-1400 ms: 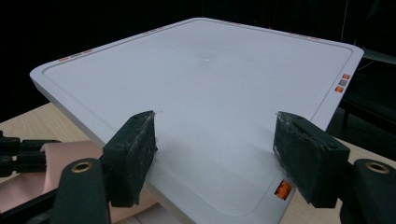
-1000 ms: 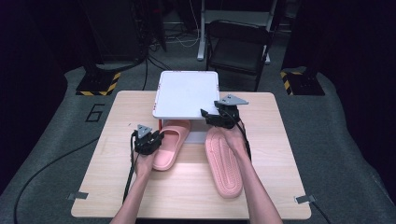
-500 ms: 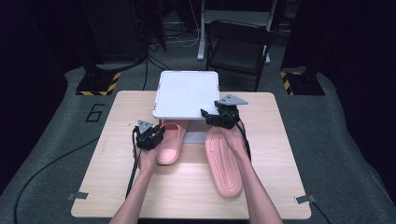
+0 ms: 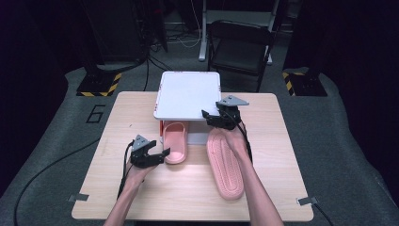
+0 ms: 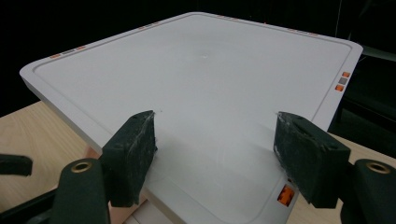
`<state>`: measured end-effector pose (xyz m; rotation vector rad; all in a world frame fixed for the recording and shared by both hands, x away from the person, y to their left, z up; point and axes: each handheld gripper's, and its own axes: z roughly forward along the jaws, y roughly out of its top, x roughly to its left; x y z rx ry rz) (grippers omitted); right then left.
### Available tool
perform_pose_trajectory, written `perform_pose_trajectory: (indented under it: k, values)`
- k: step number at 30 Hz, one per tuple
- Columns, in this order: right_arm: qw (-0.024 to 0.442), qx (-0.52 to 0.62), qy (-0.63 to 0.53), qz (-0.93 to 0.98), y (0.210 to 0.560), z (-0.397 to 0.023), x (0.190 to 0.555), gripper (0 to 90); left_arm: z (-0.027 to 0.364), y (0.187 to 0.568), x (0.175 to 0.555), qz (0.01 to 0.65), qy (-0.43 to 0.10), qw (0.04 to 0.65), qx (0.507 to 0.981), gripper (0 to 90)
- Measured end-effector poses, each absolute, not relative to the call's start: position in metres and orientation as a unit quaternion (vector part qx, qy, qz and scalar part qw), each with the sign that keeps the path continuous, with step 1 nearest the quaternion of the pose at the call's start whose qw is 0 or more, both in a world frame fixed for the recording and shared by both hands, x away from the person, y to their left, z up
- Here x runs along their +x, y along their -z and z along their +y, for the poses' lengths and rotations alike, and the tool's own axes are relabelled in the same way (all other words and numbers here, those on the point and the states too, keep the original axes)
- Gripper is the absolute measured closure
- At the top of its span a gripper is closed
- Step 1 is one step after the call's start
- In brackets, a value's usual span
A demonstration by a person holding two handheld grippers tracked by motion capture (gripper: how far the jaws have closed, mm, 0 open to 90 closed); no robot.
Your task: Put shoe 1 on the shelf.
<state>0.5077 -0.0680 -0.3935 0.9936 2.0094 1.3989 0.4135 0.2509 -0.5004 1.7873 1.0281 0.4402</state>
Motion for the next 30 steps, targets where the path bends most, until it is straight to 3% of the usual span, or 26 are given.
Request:
perform_pose_trajectory:
  k: [2, 5, 12, 17, 30]
  values:
    - [0.247, 0.366, -0.512, 0.737, 0.393, -0.068, 0.507, 29.1, 0.250, 0.503, 0.407, 0.407, -0.175, 0.495, 0.748, 15.8]
    - [0.247, 0.364, -0.511, 0.738, 0.393, -0.068, 0.508, 29.3, 0.248, 0.510, 0.399, 0.382, -0.186, 0.469, 0.775, 15.0]
    - [0.248, 0.366, -0.508, 0.740, 0.392, -0.067, 0.508, 29.0, 0.235, 0.517, 0.409, 0.382, -0.200, 0.438, 0.789, 15.0]
    - [0.247, 0.367, -0.508, 0.739, 0.392, -0.067, 0.507, 29.3, 0.228, 0.516, 0.420, 0.402, -0.243, 0.429, 0.772, 17.2]
    - [0.247, 0.364, -0.509, 0.740, 0.392, -0.068, 0.508, 29.5, 0.216, 0.515, 0.460, 0.464, -0.272, 0.401, 0.742, 20.8]
